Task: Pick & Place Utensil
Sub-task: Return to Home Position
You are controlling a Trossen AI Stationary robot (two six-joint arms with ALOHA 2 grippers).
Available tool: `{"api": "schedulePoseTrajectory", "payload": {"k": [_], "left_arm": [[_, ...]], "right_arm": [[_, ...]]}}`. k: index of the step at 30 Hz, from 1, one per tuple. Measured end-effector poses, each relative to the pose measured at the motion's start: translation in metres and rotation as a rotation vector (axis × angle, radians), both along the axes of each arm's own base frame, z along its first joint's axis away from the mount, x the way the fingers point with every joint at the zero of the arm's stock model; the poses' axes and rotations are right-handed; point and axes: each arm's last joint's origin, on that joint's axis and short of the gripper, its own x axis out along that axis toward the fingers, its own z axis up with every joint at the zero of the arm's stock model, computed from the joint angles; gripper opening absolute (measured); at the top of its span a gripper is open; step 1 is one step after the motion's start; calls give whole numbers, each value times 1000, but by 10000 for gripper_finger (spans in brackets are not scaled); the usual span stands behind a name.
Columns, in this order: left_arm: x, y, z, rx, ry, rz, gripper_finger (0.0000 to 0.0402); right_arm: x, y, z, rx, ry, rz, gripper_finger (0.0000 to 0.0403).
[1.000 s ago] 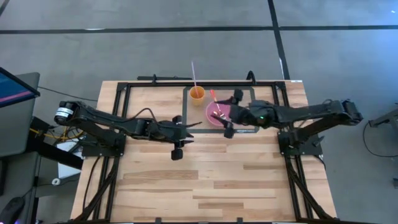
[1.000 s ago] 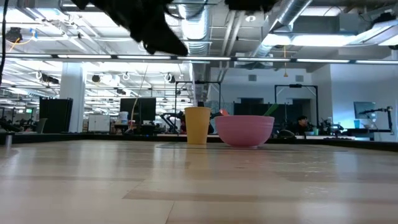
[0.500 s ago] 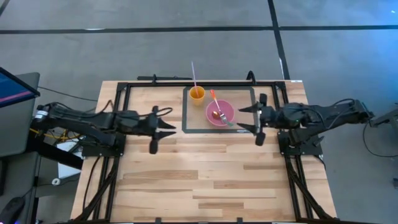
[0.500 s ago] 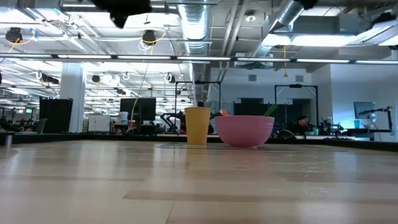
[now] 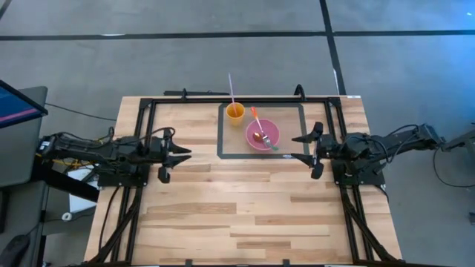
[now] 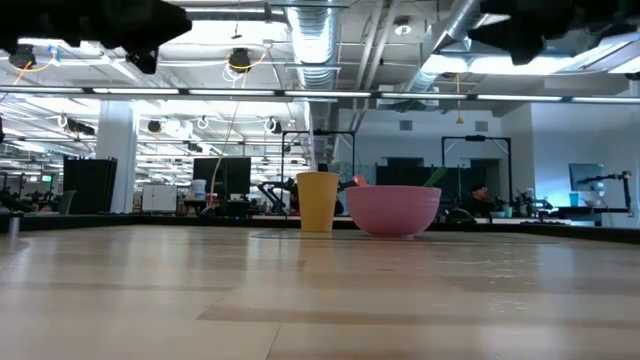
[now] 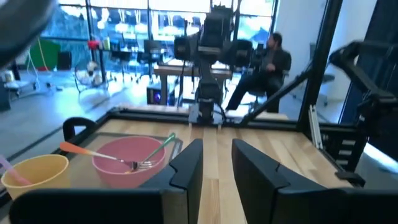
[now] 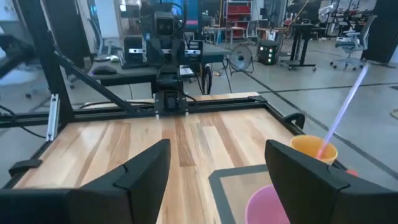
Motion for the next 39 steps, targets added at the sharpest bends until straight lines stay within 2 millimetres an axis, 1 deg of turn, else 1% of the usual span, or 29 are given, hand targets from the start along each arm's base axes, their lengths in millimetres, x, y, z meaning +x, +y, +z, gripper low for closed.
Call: {"api": "schedulePoseTrajectory", "payload": {"k": [8, 14, 24, 27, 30, 33, 39], "left_arm": [[-10, 2, -23, -23, -63, -3, 86], [-13, 2, -34, -29, -101, -3, 86], [-15, 2, -42, -33, -117, -3, 86], [-13, 2, -48, -33, -111, -4, 86], [-13, 2, -53, -35, -132, -3, 86], [-12, 2, -57, -34, -136, -1, 86], [-12, 2, -57, -32, -134, -1, 86]], "right_arm": [[-12, -3, -38, 42, -76, 0, 255], [-22, -5, -58, 53, -124, 1, 255], [-34, -8, -80, 75, -215, 6, 255], [-37, -8, -86, 77, -229, 6, 255], [-40, -9, -85, 83, -250, 6, 255], [-41, -9, -88, 77, -226, 6, 255], [-40, -10, -91, 95, -197, -1, 255]]}}
